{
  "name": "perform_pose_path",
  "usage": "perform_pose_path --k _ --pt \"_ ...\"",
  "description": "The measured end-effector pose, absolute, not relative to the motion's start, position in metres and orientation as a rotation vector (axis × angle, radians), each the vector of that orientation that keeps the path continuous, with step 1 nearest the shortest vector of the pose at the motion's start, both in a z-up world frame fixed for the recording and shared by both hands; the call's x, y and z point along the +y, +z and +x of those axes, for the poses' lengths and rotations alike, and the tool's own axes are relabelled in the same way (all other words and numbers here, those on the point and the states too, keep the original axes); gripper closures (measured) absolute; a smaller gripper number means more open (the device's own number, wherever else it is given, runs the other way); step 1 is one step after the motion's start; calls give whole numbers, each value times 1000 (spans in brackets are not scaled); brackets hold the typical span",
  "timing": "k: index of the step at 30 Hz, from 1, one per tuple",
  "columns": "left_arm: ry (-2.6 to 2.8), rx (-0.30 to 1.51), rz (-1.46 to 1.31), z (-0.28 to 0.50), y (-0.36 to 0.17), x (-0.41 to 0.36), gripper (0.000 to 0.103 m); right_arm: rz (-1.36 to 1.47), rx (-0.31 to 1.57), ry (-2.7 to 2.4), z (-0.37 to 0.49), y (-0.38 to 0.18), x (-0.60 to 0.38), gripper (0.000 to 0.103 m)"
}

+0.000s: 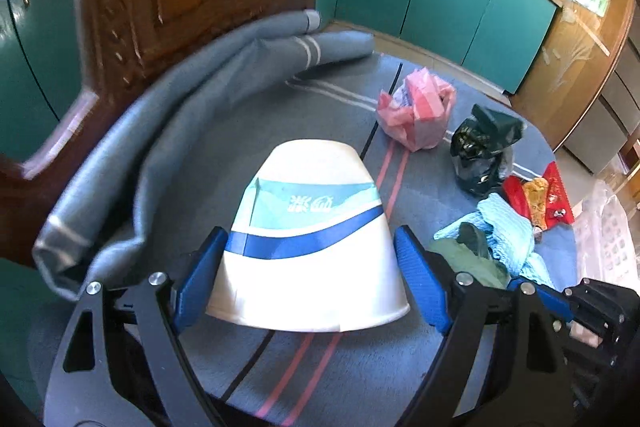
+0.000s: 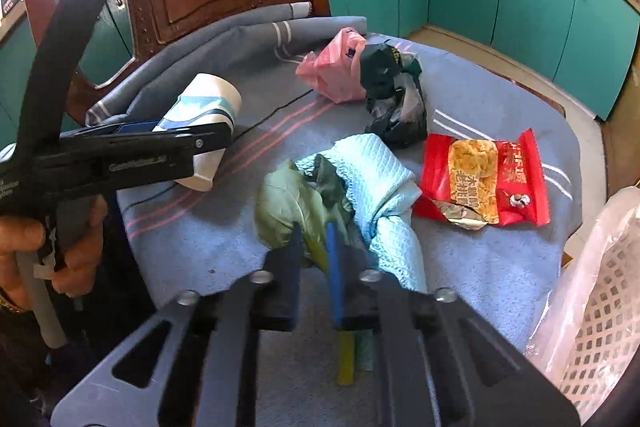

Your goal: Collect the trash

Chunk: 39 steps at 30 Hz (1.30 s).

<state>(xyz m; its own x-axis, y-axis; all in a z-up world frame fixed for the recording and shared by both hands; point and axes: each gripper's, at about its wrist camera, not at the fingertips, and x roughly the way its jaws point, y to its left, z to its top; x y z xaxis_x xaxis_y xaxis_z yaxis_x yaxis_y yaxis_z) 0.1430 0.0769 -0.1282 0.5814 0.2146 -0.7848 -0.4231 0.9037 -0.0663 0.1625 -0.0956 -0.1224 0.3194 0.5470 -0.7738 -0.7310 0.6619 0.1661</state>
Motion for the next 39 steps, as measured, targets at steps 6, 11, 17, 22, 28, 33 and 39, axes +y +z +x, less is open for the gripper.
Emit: perform_pose_path --k 6,11,17,22,28,33,39 --pt "375 827 -205 127 -113 70 18 -189 876 875 161 -113 -98 97" --pt "353 830 -216 123 -112 69 18 -275 898 836 158 -126 -86 78" --pt "348 826 -196 123 -111 68 18 -357 881 824 151 -132 -74 61" --pt "350 830 -197 119 -112 69 18 -368 865 824 146 -130 -73 92" --pt "355 818 -180 115 -110 68 18 -230 839 828 157 -114 -91 100" --pt "353 808 -176 112 -108 68 18 -98 736 858 153 -87 -113 100" --pt "360 803 -156 111 -107 66 18 7 664 844 158 -69 -134 100"
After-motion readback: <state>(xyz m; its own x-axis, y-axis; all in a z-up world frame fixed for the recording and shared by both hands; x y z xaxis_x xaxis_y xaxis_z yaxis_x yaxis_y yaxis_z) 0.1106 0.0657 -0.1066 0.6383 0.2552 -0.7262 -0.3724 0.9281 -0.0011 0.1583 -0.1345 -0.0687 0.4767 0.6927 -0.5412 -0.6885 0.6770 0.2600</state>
